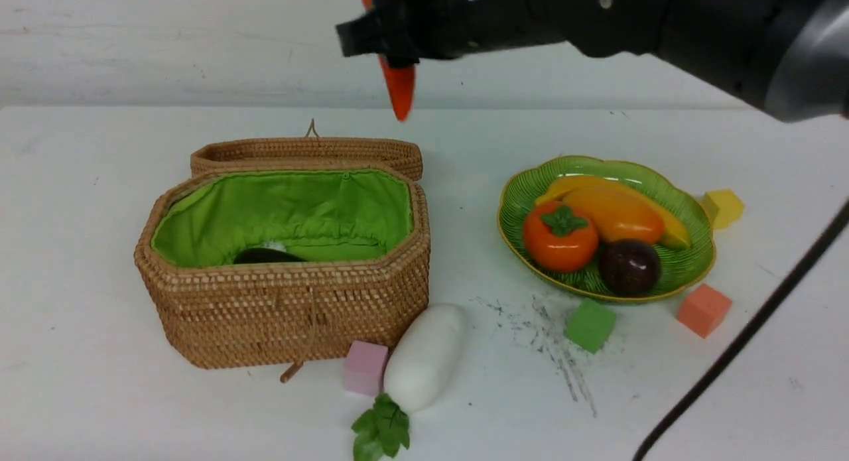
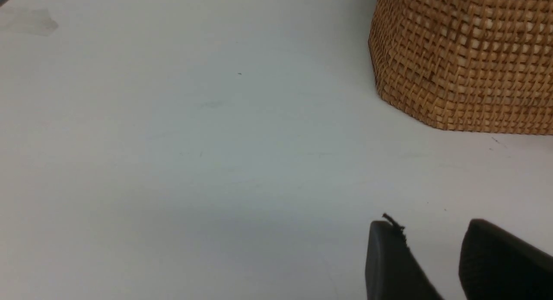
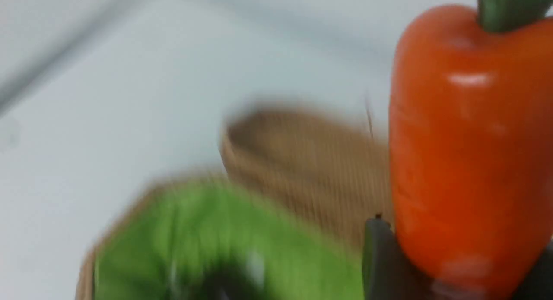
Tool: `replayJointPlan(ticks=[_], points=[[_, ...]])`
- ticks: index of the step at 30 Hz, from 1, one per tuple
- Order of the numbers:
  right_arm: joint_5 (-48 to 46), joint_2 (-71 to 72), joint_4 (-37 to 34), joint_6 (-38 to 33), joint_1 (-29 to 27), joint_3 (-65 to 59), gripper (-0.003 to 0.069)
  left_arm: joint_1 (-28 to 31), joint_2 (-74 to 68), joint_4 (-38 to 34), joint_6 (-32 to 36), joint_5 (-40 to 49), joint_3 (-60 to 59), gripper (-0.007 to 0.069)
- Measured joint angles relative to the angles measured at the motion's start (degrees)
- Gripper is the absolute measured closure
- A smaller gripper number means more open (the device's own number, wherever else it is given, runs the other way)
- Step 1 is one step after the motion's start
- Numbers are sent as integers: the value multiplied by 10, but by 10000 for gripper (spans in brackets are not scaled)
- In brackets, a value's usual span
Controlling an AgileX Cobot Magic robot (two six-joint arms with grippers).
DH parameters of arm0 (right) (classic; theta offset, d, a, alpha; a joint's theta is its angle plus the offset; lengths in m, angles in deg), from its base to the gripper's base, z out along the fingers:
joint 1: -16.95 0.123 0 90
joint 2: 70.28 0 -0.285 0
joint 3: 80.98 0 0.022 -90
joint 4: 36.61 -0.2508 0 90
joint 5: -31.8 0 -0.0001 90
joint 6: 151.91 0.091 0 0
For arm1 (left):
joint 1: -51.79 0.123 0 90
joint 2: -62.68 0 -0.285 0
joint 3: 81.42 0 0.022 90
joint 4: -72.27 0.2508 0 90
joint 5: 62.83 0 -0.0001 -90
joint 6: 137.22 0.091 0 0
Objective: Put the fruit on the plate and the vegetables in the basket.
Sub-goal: Use the right arm to grab a carrot and put it into the left basket, then take a daikon with your right arm and place it on the basket on the left.
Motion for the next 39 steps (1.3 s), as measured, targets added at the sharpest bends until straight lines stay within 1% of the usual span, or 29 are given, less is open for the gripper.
replayJointPlan(ticks=[1,2,5,10,13,16,17,18,20,22,23,25,27,28,30,31,32,33,35,36,37,38,39], points=[[37,-17,-13,-61,5,5,351,0,0,0,0,0,0,386],[59,-33,-21,-99,9,6,351,0,0,0,0,0,0,386],[69,-89,-47,-167,16,6,351,0,0,0,0,0,0,386],[-11,-166,-94,-184,22,5,351,0,0,0,0,0,0,386],[-31,-174,-97,-182,22,4,351,0,0,0,0,0,0,386],[-30,-171,-101,-170,22,4,345,0,0,0,0,0,0,386],[-30,-168,-101,-164,22,5,326,0,0,0,0,0,0,386],[-32,-166,-101,-156,22,5,292,0,0,0,0,0,0,386],[-45,-156,-97,-139,22,5,187,0,0,0,0,0,0,386],[-76,-141,-78,-121,22,9,69,0,0,0,0,0,0,386],[-95,-132,-64,-109,22,14,29,0,0,0,0,0,0,386],[-149,-108,-33,-67,19,25,-13,0,0,0,0,0,0,386],[-178,-95,-21,-37,17,30,-17,0,0,0,0,0,0,386],[-217,-78,-10,10,12,35,-16,0,0,0,0,0,0,386],[-302,-47,0,142,-7,40,8,0,0,0,0,0,0,386],[-318,-42,0,154,-9,40,12,0,0,0,0,0,0,386],[-370,-30,0,239,-23,39,46,0,0,0,0,0,0,386],[-399,-25,7,293,-31,35,71,0,0,0,0,0,0,386],[-427,-23,17,385,-41,10,119,0,0,0,0,0,0,386],[-428,-23,17,400,-42,3,123,0,0,0,0,0,0,386],[-425,-24,13,449,-42,-24,148,0,0,0,0,0,0,386],[-416,-27,0,471,-40,-47,158,0,0,0,0,0,0,386],[-414,-28,0,475,-40,-51,158,0,0,0,0,0,0,386]])
